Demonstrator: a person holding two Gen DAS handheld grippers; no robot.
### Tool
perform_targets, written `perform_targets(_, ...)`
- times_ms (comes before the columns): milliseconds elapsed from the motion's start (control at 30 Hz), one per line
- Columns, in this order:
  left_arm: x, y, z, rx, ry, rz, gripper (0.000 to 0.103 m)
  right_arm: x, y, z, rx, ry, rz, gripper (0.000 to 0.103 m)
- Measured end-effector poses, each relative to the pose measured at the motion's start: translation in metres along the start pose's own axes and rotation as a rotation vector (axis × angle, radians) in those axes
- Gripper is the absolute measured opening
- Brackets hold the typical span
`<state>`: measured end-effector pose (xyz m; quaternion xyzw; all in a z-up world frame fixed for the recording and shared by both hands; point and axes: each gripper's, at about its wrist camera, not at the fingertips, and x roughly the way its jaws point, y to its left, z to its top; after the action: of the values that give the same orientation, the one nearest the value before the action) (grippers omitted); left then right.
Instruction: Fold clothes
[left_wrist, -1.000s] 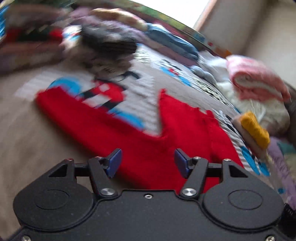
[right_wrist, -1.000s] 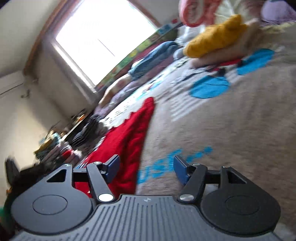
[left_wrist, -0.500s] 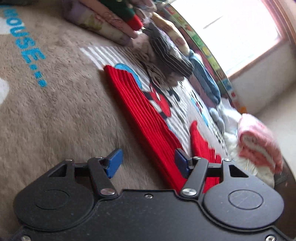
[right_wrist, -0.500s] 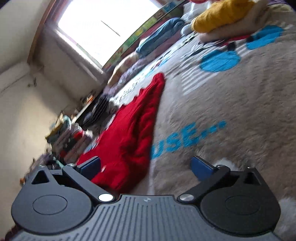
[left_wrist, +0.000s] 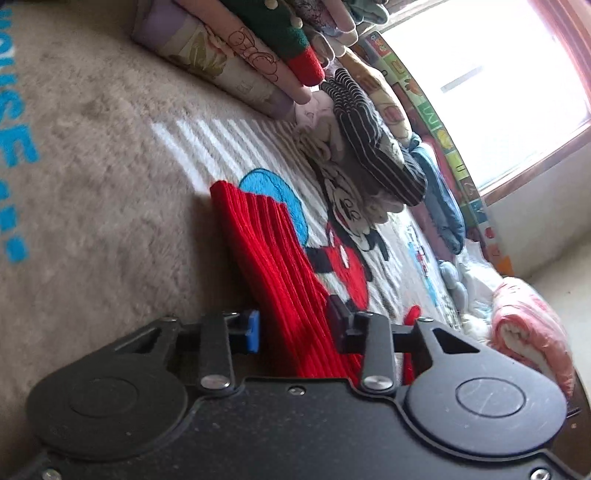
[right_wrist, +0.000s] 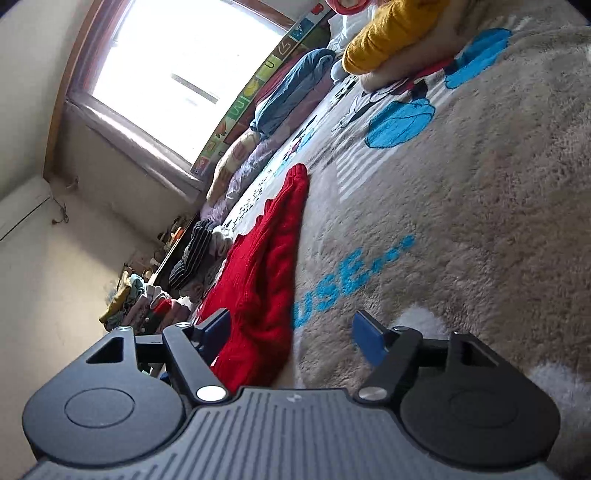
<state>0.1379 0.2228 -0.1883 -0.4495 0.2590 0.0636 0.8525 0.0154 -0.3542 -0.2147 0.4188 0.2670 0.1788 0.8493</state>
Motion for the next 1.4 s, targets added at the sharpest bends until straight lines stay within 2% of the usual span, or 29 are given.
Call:
perform_targets(33, 0.001, -0.005, 0.001, 0.023, 0.001, 0.008, 0.008, 0.001, 0.001, 0.000, -0.007, -0.003, 0.000, 0.072)
perform_targets(167, -0.008, -0.037, -0.002, 0.156, -0.035, -0.003, 0.007, 0.000, 0.003, 0.004, -0.029, -0.040, 0.024, 0.072)
perform_targets(300, -0.023, -0.079, -0.012, 0.310, -0.072, -0.031, 0.007, -0.005, 0.005, 0.011, -0.046, -0.090, 0.067, 0.066)
perform_targets(433, -0.033, -0.119, -0.026, 0.438, -0.102, -0.053, 0.007, -0.005, 0.007, 0.016, -0.046, -0.106, 0.099, 0.064)
perform_targets(667, -0.037, -0.178, -0.057, 0.579, -0.113, -0.103, 0.007, -0.004, 0.008, 0.022, -0.047, -0.119, 0.120, 0.064)
perform_targets(1100, -0.043, -0.258, -0.150, 0.881, -0.103, -0.184, 0.007, -0.002, 0.000, 0.032, 0.015, -0.145, 0.154, 0.064)
perform_targets(1400, -0.031, -0.290, -0.224, 1.079, -0.052, -0.228, 0.007, -0.003, -0.010, 0.038, 0.099, -0.172, 0.200, 0.064)
